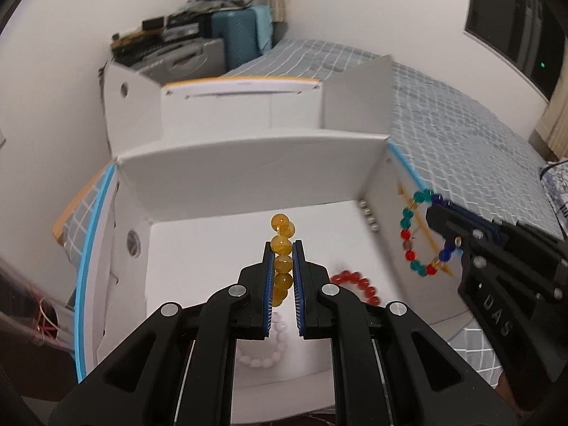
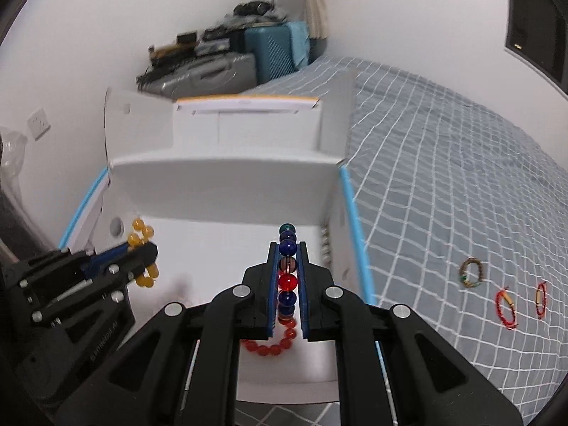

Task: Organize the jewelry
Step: 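Carry both held bracelets over the white cardboard box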

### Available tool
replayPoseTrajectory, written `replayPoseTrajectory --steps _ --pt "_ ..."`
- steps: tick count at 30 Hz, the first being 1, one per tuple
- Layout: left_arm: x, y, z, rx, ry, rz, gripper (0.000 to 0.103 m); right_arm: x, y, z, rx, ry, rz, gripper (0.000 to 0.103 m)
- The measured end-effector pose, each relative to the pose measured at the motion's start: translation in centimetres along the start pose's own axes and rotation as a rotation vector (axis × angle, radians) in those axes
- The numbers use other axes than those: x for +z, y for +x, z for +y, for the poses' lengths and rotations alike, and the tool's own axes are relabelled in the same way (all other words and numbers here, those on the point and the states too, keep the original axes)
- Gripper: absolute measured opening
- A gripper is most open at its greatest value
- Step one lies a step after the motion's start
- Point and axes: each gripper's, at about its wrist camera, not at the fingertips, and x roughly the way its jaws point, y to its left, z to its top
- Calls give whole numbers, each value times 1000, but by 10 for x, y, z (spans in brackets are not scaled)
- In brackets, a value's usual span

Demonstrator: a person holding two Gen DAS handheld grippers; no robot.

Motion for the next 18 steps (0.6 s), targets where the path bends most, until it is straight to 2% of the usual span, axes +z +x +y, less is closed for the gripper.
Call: replayPoseTrajectory --steps 7,18 --pt "-11 15 16 23 -16 35 9 -15 30 14 -7 -15 70 9" --pt "-15 19 23 70 -24 57 12 -18 38 18 12 -27 87 10"
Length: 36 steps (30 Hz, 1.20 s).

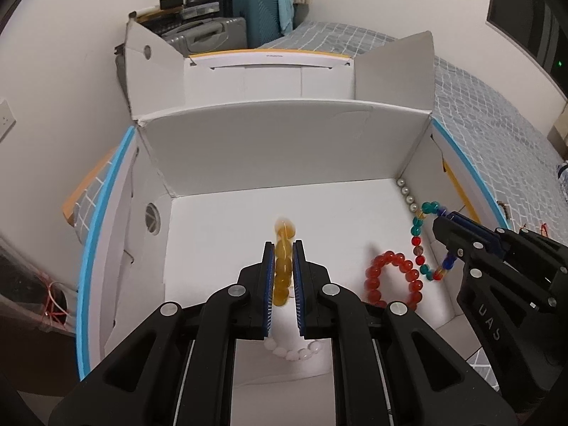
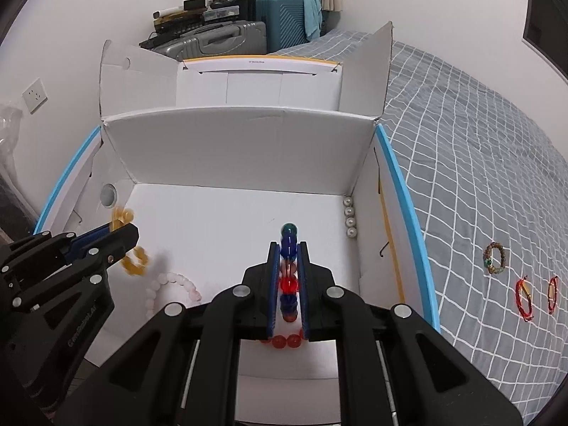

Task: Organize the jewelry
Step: 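Carry both held bracelets over the white cardboard box, then open both tools to drop the bracelets into the box, then move both tools back toward the red cord bracelets on the bed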

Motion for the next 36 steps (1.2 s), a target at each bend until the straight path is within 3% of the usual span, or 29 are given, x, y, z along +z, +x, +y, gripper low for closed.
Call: replayPoseTrajectory --steps 2,4,5,6,7,11,12,13,14,19,27,36 --pt "0 -3 4 8 -14 0 13 0 -3 1 5 -1 -9 10" --pt "0 -7 6 10 -15 -8 22 1 -8 1 2 -1 -21 13" --pt "0 -10 6 13 -18 -14 32 1 -11 1 1 -1 -26 21" --pt "0 -15 7 17 -21 -26 37 1 -16 -1 -1 3 -38 25" --pt "0 -19 7 19 -20 -36 39 1 -19 -3 -3 9 -48 36" --pt "3 -36 3 17 -28 -80 79 2 -38 -20 -31 43 -100 71" --pt "4 -40 -1 16 -21 -90 88 2 -43 -25 -47 47 -112 74" --pt "4 -44 -5 12 -12 -99 91 1 -49 -32 -66 53 -127 81" --pt "5 -48 -10 4 -3 -109 92 0 -53 -39 -75 60 -136 87" --pt "8 -59 -41 -15 30 -148 97 -9 -77 -92 -141 115 -168 95" --pt "12 -62 -118 -88 96 -163 97 -35 -103 -187 -232 184 -165 95" --pt "4 -45 -242 -226 217 -134 97 -82 -129 -316 -383 314 -144 95"
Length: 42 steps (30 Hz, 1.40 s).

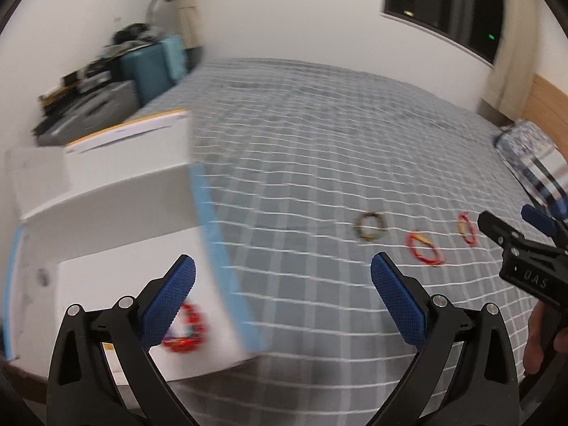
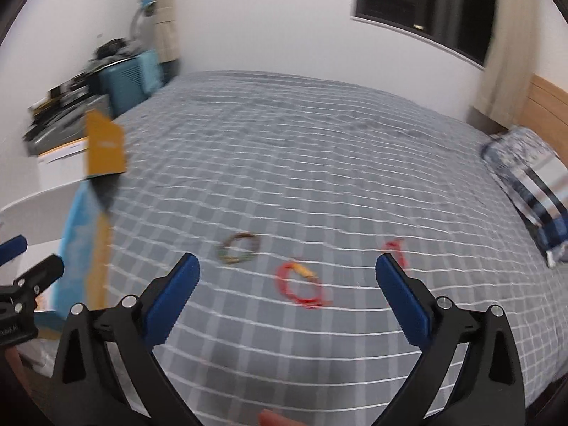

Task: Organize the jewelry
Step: 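Move both tools back toward the red cord bracelets on the bed, then grasp a red cord bracelet with the left tool while the right tool grasps another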

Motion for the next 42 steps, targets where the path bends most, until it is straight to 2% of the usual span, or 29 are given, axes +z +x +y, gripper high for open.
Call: replayPoseTrajectory --steps 3,8,15,20,22,25,33,39,42 --pt "3 19 -41 -51 45 14 97 -2 11 -37 -37 32 10 95" --pt "6 52 -95 -78 101 21 97 -9 35 -80 -82 61 33 95" --pt "12 108 -138 -135 105 76 97 -19 95 -128 -126 94 94 95" --pt "6 144 -168 -152 171 105 97 -26 128 -149 -113 125 112 95" --pt "3 155 -174 -171 192 119 97 -30 138 -155 -119 128 124 95" --pt "-1 176 -179 -156 194 138 97 -31 150 -160 -122 135 140 95" --pt "-6 203 -184 -158 191 152 97 -37 179 -161 -123 142 182 95" --pt "-13 213 -188 -160 202 172 97 -38 190 -168 -91 187 212 85" --pt "-16 215 -189 -161 203 184 97 -41 193 -171 -79 200 231 75"
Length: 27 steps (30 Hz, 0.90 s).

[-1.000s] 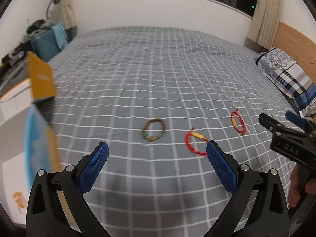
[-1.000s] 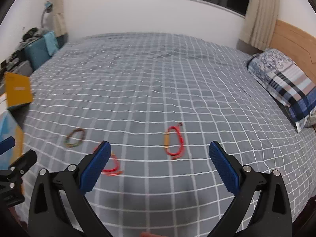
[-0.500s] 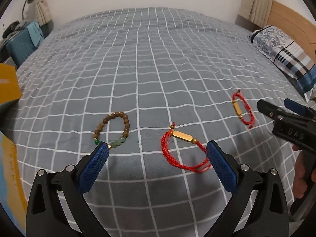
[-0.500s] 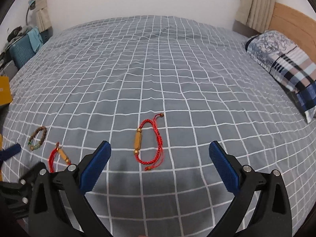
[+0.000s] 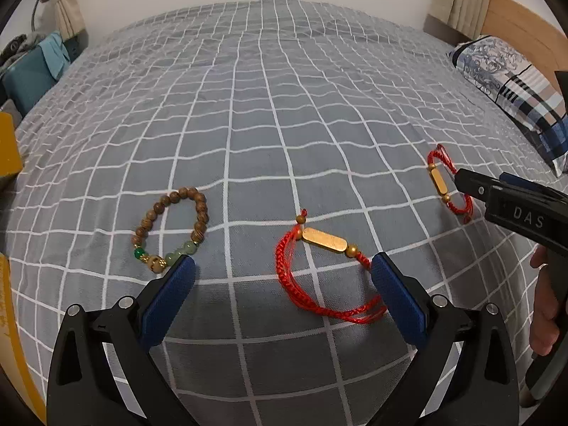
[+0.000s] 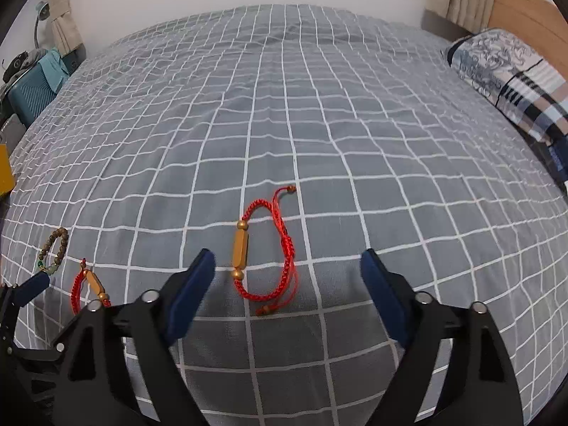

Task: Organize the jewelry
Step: 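Grasp a red cord bracelet with the left tool while the right tool grasps another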

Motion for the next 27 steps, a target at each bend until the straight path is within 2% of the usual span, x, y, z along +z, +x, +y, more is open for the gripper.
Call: replayPoseTrajectory --steps 2,4,5,10,14,22,25,27 --pt "-1 3 0 -4 1 12 96 -1 5 0 12 6 26 60" --pt "-4 7 -2 -3 8 31 94 -3 9 1 15 2 43 52" --pt "-5 8 -3 -2 12 34 89 -3 11 3 13 -9 49 46" --pt "-9 9 -6 6 32 36 82 -6 18 5 7 -16 73 31" --pt "-10 9 -6 12 30 36 69 -8 21 3 8 -5 91 15" --pt "-7 5 0 30 30 40 41 -8 20 6 1 -9 89 7" --pt "-6 3 3 39 33 33 25 -8 18 6 0 -8 85 7" --pt "-6 1 4 43 36 23 10 -7 17 5 0 -4 80 7"
